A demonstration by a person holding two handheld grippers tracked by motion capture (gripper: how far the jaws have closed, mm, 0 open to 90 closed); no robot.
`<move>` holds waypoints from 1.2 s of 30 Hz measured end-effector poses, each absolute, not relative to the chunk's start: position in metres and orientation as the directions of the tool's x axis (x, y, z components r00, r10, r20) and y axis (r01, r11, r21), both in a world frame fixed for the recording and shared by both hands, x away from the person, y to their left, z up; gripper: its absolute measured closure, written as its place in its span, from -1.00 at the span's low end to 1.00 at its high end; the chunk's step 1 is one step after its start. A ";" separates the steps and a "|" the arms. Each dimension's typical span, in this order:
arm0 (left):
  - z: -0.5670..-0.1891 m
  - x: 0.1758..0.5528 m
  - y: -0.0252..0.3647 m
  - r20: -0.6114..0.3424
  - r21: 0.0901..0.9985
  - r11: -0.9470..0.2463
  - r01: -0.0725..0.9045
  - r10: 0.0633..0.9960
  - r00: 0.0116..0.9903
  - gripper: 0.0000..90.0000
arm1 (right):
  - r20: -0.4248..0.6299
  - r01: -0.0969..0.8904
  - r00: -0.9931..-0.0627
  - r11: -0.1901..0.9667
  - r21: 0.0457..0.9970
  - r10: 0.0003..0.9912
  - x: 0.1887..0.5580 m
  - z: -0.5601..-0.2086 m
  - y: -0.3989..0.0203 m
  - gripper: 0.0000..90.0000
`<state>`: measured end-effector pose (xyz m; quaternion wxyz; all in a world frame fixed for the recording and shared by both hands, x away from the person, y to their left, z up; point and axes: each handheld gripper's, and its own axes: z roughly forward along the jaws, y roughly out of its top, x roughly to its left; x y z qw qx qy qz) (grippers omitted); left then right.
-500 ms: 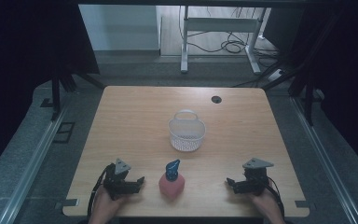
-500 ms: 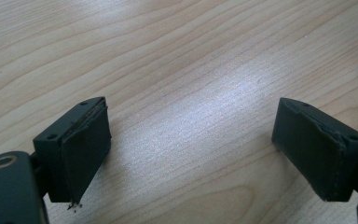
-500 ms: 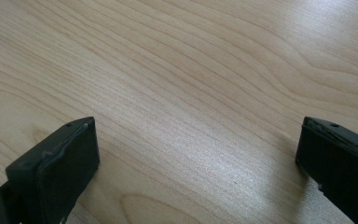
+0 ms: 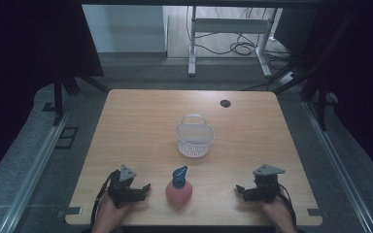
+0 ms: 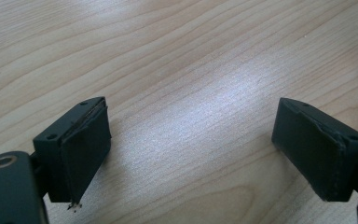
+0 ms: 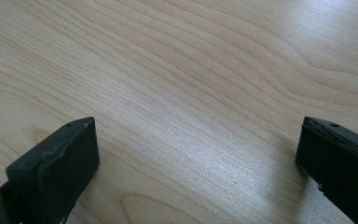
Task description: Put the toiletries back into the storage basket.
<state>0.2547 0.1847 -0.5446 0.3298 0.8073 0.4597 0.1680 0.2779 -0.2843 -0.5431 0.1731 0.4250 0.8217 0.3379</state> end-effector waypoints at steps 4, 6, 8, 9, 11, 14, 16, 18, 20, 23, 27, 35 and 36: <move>-0.545 0.255 0.185 -0.033 0.687 -0.359 0.632 0.853 0.521 -0.75 | 0.003 0.581 -0.579 0.410 0.702 0.815 0.278 -0.543 -0.284 -1.00; -0.545 0.255 0.185 -0.033 0.687 -0.359 0.632 0.853 0.521 -0.75 | 0.003 0.581 -0.580 0.411 0.702 0.814 0.278 -0.543 -0.284 -1.00; -0.545 0.255 0.185 -0.033 0.687 -0.359 0.632 0.853 0.521 -0.75 | 0.004 0.580 -0.582 0.412 0.703 0.813 0.278 -0.543 -0.285 -1.00; -0.545 0.255 0.185 -0.033 0.687 -0.360 0.632 0.853 0.521 -0.75 | 0.004 0.580 -0.582 0.412 0.703 0.813 0.278 -0.543 -0.285 -1.00; -0.545 0.255 0.185 -0.032 0.687 -0.360 0.631 0.852 0.522 -0.75 | 0.004 0.579 -0.583 0.413 0.703 0.812 0.278 -0.543 -0.285 -1.00; -0.545 0.255 0.185 -0.033 0.687 -0.360 0.631 0.852 0.522 -0.75 | 0.007 0.580 -0.584 0.411 0.703 0.812 0.278 -0.543 -0.285 -1.00; -0.545 0.255 0.185 -0.032 0.687 -0.361 0.631 0.852 0.522 -0.75 | 0.015 0.583 -0.584 0.406 0.704 0.812 0.278 -0.543 -0.286 -1.00; -0.545 0.255 0.185 -0.032 0.687 -0.361 0.631 0.852 0.523 -0.75 | 0.026 0.586 -0.587 0.403 0.702 0.809 0.278 -0.542 -0.287 -1.00; -0.545 0.255 0.185 -0.032 0.687 -0.362 0.630 0.851 0.524 -0.75 | 0.027 0.585 -0.591 0.405 0.702 0.806 0.278 -0.541 -0.287 -1.00; -0.545 0.255 0.185 -0.032 0.687 -0.362 0.630 0.851 0.524 -0.75 | 0.021 0.577 -0.595 0.409 0.707 0.803 0.276 -0.538 -0.286 -1.00; -0.545 0.255 0.185 -0.031 0.687 -0.363 0.629 0.851 0.525 -0.75 | 0.016 0.567 -0.600 0.412 0.713 0.800 0.276 -0.536 -0.287 -1.00; -0.545 0.255 0.185 -0.031 0.687 -0.364 0.629 0.850 0.526 -0.75 | 0.004 0.554 -0.613 0.426 0.715 0.790 0.273 -0.531 -0.285 -1.00; -0.545 0.255 0.185 -0.031 0.687 -0.364 0.629 0.850 0.526 -0.75 | 0.003 0.550 -0.615 0.427 0.718 0.788 0.273 -0.530 -0.285 -1.00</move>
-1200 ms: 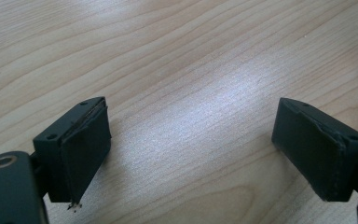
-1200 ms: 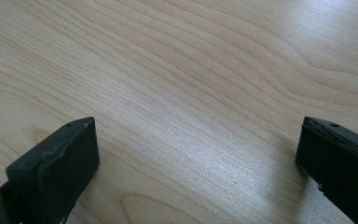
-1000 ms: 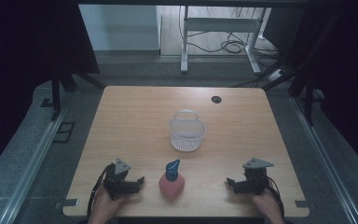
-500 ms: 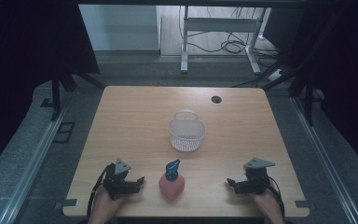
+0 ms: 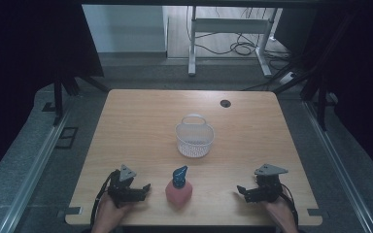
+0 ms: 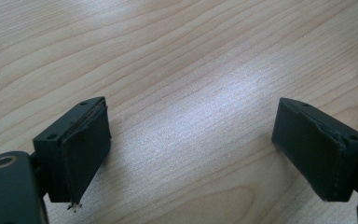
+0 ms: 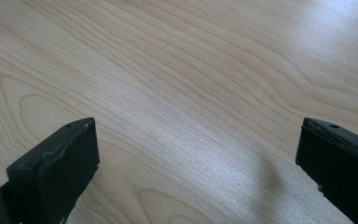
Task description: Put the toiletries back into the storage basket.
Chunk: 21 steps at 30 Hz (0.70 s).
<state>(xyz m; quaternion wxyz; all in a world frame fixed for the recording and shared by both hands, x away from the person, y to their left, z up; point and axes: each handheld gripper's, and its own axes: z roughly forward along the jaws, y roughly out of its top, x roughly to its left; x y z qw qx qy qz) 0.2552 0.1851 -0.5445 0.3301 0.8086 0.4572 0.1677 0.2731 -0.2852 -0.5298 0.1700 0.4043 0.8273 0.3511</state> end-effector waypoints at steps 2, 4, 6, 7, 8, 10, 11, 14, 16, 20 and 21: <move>-0.545 0.255 0.185 -0.030 0.687 -0.365 0.629 0.850 0.526 -0.75 | 0.006 0.546 -0.620 0.426 0.721 0.784 0.272 -0.528 -0.285 -1.00; -0.545 0.255 0.185 -0.031 0.687 -0.364 0.628 0.850 0.526 -0.75 | 0.009 0.546 -0.623 0.426 0.721 0.782 0.272 -0.526 -0.284 -1.00; -0.545 0.255 0.185 -0.030 0.687 -0.364 0.628 0.850 0.526 -0.75 | 0.005 0.541 -0.627 0.431 0.722 0.779 0.271 -0.525 -0.283 -1.00; -0.545 0.255 0.185 -0.030 0.687 -0.365 0.628 0.850 0.526 -0.75 | 0.006 0.540 -0.631 0.434 0.721 0.776 0.271 -0.524 -0.282 -1.00; -0.545 0.255 0.185 -0.030 0.687 -0.365 0.628 0.850 0.526 -0.75 | 0.006 0.540 -0.631 0.434 0.721 0.776 0.271 -0.524 -0.282 -1.00; -0.545 0.255 0.185 -0.031 0.687 -0.364 0.629 0.850 0.526 -0.75 | 0.012 0.535 -0.641 0.436 0.724 0.767 0.269 -0.522 -0.279 -1.00; -0.545 0.255 0.185 -0.031 0.687 -0.364 0.629 0.850 0.526 -0.75 | 0.013 0.533 -0.644 0.436 0.725 0.765 0.269 -0.521 -0.278 -1.00; -0.545 0.255 0.185 -0.030 0.687 -0.365 0.628 0.850 0.526 -0.75 | 0.008 0.520 -0.654 0.442 0.730 0.756 0.267 -0.518 -0.276 -1.00; -0.545 0.255 0.185 -0.031 0.687 -0.364 0.628 0.850 0.526 -0.75 | 0.005 0.513 -0.659 0.445 0.734 0.752 0.266 -0.516 -0.274 -1.00; -0.545 0.255 0.185 -0.031 0.687 -0.364 0.628 0.850 0.526 -0.75 | 0.003 0.502 -0.664 0.443 0.743 0.747 0.265 -0.512 -0.272 -1.00; -0.545 0.255 0.185 -0.030 0.688 -0.364 0.628 0.850 0.526 -0.75 | 0.006 0.501 -0.665 0.440 0.745 0.747 0.265 -0.511 -0.272 -1.00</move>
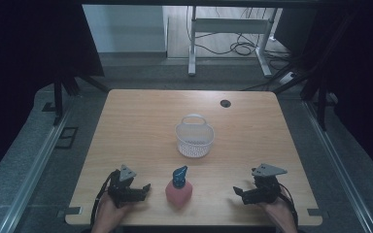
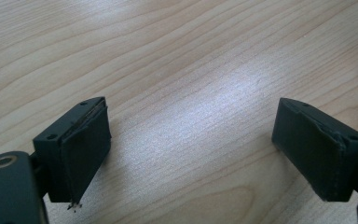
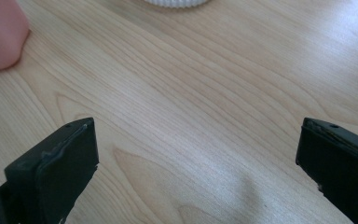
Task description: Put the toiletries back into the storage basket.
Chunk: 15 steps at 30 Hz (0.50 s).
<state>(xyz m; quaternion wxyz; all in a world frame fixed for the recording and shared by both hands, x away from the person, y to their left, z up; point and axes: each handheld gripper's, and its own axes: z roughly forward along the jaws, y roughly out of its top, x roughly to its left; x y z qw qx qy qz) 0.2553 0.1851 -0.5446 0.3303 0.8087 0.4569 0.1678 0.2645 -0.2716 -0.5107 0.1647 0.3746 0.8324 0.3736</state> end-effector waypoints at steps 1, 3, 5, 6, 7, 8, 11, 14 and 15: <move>-0.545 0.255 0.185 -0.031 0.687 -0.364 0.628 0.850 0.526 -0.75 | 0.008 0.500 -0.666 0.438 0.747 0.746 0.264 -0.510 -0.271 -1.00; -0.545 0.255 0.185 -0.030 0.687 -0.365 0.628 0.850 0.526 -0.75 | 0.015 0.497 -0.670 0.433 0.752 0.742 0.264 -0.509 -0.271 -1.00; -0.545 0.255 0.185 -0.030 0.688 -0.364 0.628 0.850 0.526 -0.75 | 0.019 0.498 -0.672 0.432 0.752 0.740 0.263 -0.508 -0.269 -1.00; -0.545 0.255 0.185 -0.030 0.688 -0.364 0.628 0.850 0.526 -0.75 | 0.016 0.493 -0.677 0.436 0.753 0.736 0.263 -0.507 -0.269 -1.00; -0.545 0.255 0.185 -0.030 0.687 -0.364 0.628 0.850 0.526 -0.75 | 0.016 0.493 -0.677 0.436 0.753 0.736 0.263 -0.507 -0.269 -1.00; -0.545 0.255 0.185 -0.030 0.687 -0.364 0.628 0.850 0.526 -0.75 | 0.024 0.490 -0.683 0.433 0.757 0.730 0.262 -0.506 -0.267 -1.00; -0.545 0.255 0.185 -0.030 0.687 -0.365 0.628 0.850 0.526 -0.75 | 0.037 0.489 -0.689 0.426 0.761 0.724 0.261 -0.504 -0.264 -1.00; -0.545 0.255 0.185 -0.030 0.687 -0.365 0.628 0.850 0.526 -0.75 | 0.050 0.485 -0.702 0.425 0.764 0.711 0.260 -0.501 -0.260 -1.00; -0.545 0.255 0.185 -0.030 0.687 -0.365 0.628 0.850 0.527 -0.75 | 0.051 0.485 -0.703 0.425 0.765 0.709 0.260 -0.500 -0.259 -1.00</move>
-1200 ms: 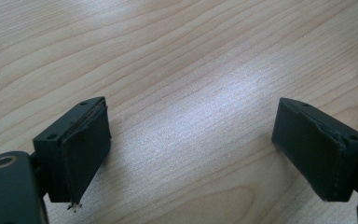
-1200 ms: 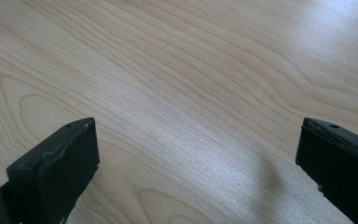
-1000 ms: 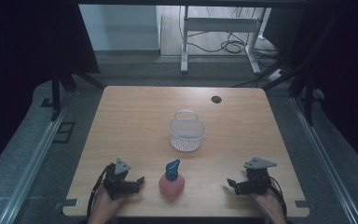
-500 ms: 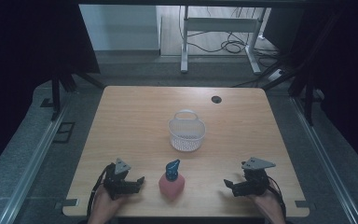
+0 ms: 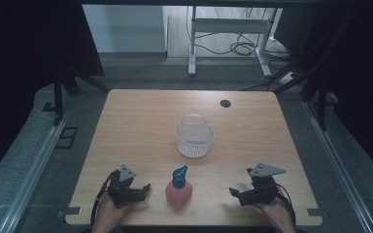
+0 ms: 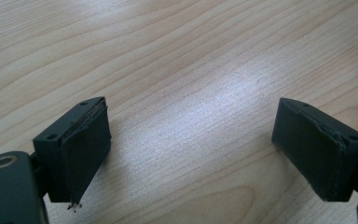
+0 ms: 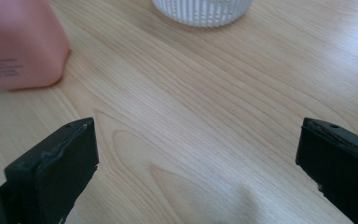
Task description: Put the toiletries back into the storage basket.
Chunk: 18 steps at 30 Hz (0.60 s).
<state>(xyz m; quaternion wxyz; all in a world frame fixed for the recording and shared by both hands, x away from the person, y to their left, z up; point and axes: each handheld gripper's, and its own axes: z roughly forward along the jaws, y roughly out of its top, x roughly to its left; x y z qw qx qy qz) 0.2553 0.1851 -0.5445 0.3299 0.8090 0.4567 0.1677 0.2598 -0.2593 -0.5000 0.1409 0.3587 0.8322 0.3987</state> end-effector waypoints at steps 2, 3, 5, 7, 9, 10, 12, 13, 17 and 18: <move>-0.545 0.255 0.185 -0.030 0.687 -0.365 0.628 0.850 0.527 -0.75 | 0.058 0.482 -0.709 0.423 0.768 0.702 0.259 -0.498 -0.257 -1.00; -0.545 0.255 0.185 -0.030 0.687 -0.365 0.628 0.850 0.527 -0.75 | 0.063 0.481 -0.712 0.421 0.769 0.699 0.258 -0.497 -0.256 -1.00; -0.545 0.255 0.185 -0.030 0.687 -0.365 0.628 0.850 0.527 -0.75 | 0.064 0.475 -0.717 0.419 0.774 0.694 0.257 -0.495 -0.253 -1.00; -0.545 0.255 0.185 -0.030 0.687 -0.365 0.628 0.850 0.527 -0.75 | 0.068 0.469 -0.725 0.419 0.777 0.685 0.256 -0.494 -0.250 -1.00; -0.545 0.255 0.185 -0.030 0.687 -0.365 0.629 0.850 0.526 -0.75 | 0.071 0.469 -0.728 0.420 0.777 0.682 0.255 -0.493 -0.249 -1.00; -0.545 0.255 0.185 -0.030 0.687 -0.364 0.628 0.850 0.526 -0.75 | 0.078 0.462 -0.738 0.418 0.782 0.671 0.254 -0.492 -0.245 -1.00; -0.545 0.255 0.185 -0.031 0.687 -0.364 0.629 0.850 0.525 -0.75 | 0.080 0.459 -0.742 0.419 0.783 0.666 0.253 -0.491 -0.243 -1.00; -0.545 0.255 0.185 -0.032 0.687 -0.363 0.630 0.851 0.525 -0.75 | 0.083 0.451 -0.751 0.418 0.789 0.655 0.252 -0.489 -0.240 -1.00; -0.545 0.255 0.185 -0.032 0.687 -0.363 0.630 0.851 0.525 -0.75 | 0.085 0.433 -0.770 0.420 0.798 0.633 0.250 -0.485 -0.233 -1.00; -0.545 0.255 0.185 -0.032 0.687 -0.363 0.630 0.851 0.525 -0.75 | 0.086 0.428 -0.774 0.419 0.801 0.627 0.249 -0.485 -0.231 -1.00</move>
